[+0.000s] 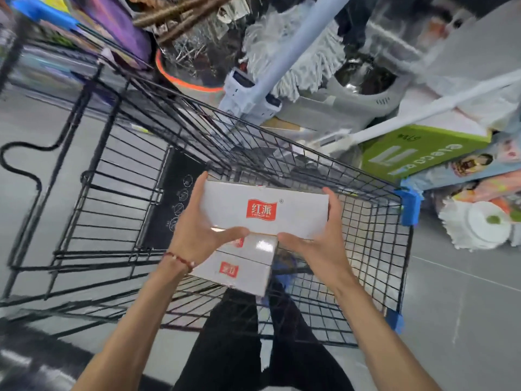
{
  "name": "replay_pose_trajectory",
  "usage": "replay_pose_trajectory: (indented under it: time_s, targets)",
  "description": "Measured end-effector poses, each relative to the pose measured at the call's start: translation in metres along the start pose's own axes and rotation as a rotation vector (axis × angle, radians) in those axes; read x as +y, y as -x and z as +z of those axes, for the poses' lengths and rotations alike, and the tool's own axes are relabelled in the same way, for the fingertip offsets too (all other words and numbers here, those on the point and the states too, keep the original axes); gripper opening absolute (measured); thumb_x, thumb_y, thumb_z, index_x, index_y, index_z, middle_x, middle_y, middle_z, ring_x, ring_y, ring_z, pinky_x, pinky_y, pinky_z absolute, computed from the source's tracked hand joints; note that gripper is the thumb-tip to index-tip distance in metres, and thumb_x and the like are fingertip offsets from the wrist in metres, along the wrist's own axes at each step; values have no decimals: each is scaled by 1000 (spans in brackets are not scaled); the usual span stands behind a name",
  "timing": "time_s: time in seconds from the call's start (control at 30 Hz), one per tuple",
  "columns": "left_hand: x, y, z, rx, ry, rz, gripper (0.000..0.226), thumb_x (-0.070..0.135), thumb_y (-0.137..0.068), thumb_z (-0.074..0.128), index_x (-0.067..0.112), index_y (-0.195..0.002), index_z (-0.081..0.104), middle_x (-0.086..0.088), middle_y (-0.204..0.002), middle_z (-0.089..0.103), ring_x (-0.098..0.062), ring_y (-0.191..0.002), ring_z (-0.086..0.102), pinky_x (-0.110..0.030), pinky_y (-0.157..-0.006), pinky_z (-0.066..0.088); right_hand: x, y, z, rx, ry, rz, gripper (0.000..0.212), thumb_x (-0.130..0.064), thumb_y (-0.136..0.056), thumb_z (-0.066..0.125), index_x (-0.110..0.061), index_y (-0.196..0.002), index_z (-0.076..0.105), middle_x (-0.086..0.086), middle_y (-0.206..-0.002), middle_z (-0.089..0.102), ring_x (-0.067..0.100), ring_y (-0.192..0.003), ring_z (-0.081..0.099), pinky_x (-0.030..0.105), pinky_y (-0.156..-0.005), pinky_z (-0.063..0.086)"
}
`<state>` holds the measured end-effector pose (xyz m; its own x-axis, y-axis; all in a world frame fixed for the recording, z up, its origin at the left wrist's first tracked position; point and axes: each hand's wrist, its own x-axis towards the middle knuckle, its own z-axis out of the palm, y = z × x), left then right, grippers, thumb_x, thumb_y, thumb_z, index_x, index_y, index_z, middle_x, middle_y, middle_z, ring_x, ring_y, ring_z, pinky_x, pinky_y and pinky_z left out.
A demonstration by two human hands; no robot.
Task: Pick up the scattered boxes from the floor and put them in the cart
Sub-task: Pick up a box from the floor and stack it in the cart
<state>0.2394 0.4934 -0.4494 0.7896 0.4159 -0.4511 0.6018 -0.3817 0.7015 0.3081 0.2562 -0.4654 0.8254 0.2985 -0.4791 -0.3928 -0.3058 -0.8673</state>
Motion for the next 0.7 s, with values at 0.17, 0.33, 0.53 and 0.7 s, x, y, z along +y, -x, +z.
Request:
replay_pose_trajectory:
  time_s: [0.17, 0.33, 0.53, 0.7]
  targets:
    - [-13, -55, 1, -57, -14, 5, 126, 32, -55, 97, 39, -153, 18, 22, -122, 50, -13, -115, 54, -34, -100, 47, 13, -37, 19, 63, -52, 50, 122, -13, -65, 98, -44, -151, 18, -20, -134, 49, -10, -120, 53, 33, -111, 50]
    - [-25, -104, 3, -83, -18, 34, 123, 37, -48, 97, 42, -148, 24, 22, -120, 55, -16, -119, 55, -42, -102, 52, 28, -72, 35, 134, -36, 57, 119, -11, -66, 97, -38, -152, 20, -14, -138, 53, -5, -126, 53, 35, -115, 45]
    - [-48, -150, 7, -92, 2, 43, 126, 31, -51, 98, 47, -150, 21, 39, -123, 45, -9, -125, 51, -43, -108, 48, 46, -106, 55, 185, -25, 53, 121, -16, -66, 98, -42, -153, 17, -33, -134, 50, -1, -129, 54, 47, -113, 48]
    - [-69, -175, 23, -107, 17, 8, 130, 26, -57, 96, 40, -157, 14, 17, -151, 38, -12, -137, 41, -46, -115, 40, 68, -131, 69, 180, 14, 83, 124, -20, -66, 98, -46, -154, 14, -26, -140, 51, 4, -134, 52, 49, -118, 43]
